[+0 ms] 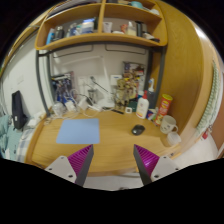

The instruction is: Arrange mouse

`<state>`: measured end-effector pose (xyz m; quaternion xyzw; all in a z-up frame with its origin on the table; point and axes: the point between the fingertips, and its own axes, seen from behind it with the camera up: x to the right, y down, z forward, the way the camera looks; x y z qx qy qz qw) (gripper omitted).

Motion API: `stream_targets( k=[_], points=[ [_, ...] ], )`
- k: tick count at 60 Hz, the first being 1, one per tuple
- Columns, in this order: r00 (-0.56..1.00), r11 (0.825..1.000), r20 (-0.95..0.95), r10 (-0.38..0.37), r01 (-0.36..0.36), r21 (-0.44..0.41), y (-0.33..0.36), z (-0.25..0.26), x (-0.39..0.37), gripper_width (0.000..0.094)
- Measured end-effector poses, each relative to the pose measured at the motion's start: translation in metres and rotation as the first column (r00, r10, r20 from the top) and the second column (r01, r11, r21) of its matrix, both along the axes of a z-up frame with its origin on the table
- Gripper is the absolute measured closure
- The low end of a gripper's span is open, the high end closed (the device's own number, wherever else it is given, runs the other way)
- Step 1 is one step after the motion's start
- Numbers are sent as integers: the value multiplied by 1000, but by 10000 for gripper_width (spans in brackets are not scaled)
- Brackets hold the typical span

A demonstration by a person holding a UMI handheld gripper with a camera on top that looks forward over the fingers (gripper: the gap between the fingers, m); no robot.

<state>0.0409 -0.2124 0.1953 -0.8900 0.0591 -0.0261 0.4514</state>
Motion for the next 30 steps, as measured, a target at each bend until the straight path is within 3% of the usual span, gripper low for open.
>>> stream_targets(
  k=[14, 30],
  points=[
    [997, 992, 35, -72, 75, -100, 12, -78, 114, 136],
    [999, 982, -42, -34, 26, -186, 87, -158, 161, 149]
  ],
)
